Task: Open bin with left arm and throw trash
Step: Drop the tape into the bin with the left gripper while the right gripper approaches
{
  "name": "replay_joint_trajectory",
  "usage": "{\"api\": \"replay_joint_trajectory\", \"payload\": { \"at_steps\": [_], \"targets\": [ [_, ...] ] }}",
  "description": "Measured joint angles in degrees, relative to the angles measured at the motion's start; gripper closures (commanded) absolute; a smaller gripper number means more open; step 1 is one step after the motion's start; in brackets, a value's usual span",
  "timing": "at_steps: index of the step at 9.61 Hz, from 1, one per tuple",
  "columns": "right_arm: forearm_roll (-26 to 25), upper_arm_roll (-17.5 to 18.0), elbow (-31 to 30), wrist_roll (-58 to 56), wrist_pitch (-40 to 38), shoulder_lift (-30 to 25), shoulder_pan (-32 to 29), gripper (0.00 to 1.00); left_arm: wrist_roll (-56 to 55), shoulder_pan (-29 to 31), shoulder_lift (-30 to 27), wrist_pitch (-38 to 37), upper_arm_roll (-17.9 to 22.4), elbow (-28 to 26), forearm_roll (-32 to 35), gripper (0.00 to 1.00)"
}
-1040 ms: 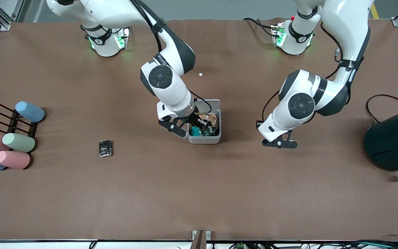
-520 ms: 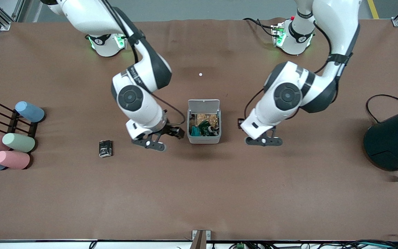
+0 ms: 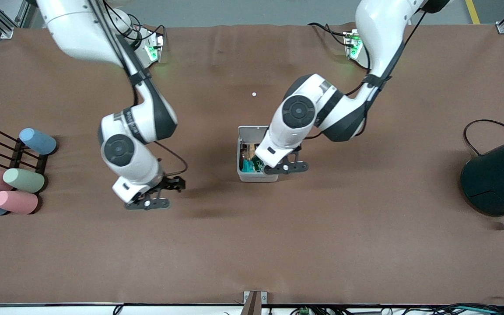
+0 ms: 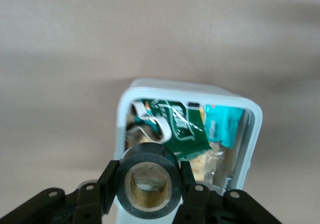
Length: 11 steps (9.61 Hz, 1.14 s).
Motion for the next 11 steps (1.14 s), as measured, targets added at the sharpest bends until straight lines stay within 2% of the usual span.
{"api": "replay_joint_trajectory", "payload": {
  "at_steps": [1, 3, 4, 5, 6, 7, 9, 11],
  "targets": [
    [-0.03, -0.01, -2.85, -5.20, 2.63, -0.07, -2.79, 0.00, -0.79, -0.80, 0.91, 0.00, 0.01, 0.10, 0.01, 0.97],
    [-0.03, 0.01, -6.62, -11.55, 4.34, -0.45, -7.64, 0.00, -0.97, -0.84, 1.86, -0.01, 0.12, 0.18, 0.01, 0.87],
    [-0.03, 0.03, -7.78, -12.66, 4.56, -0.59, -8.86, 0.00, -0.97, -0.75, 2.39, 0.00, 0.17, 0.20, 0.01, 0.70],
    [-0.03, 0.04, -9.11, -13.41, 5.71, -0.68, -9.24, 0.00, -0.97, -0.75, 2.84, 0.01, 0.19, 0.24, 0.01, 0.61],
    [-0.03, 0.04, -11.13, -14.06, 8.79, -0.72, -9.41, 0.00, -0.97, -0.73, 3.14, 0.03, 0.22, 0.35, 0.01, 0.08],
    [-0.03, 0.04, -13.54, -14.26, 12.53, -0.70, -9.51, 0.00, -0.97, -0.69, 3.23, 0.03, 0.26, 0.52, 0.01, 0.00],
    [-0.03, 0.04, -16.23, -14.47, 16.38, -0.70, -9.57, 0.07, -0.99, -0.54, 3.19, 0.04, 0.27, 1.77, 0.01, 0.00],
    [-0.03, 0.05, -16.36, -14.57, 16.72, -0.71, -9.88, 0.21, -1.02, -0.27, 3.13, 0.02, 0.26, 3.71, 0.01, 0.00]
  ]
}}
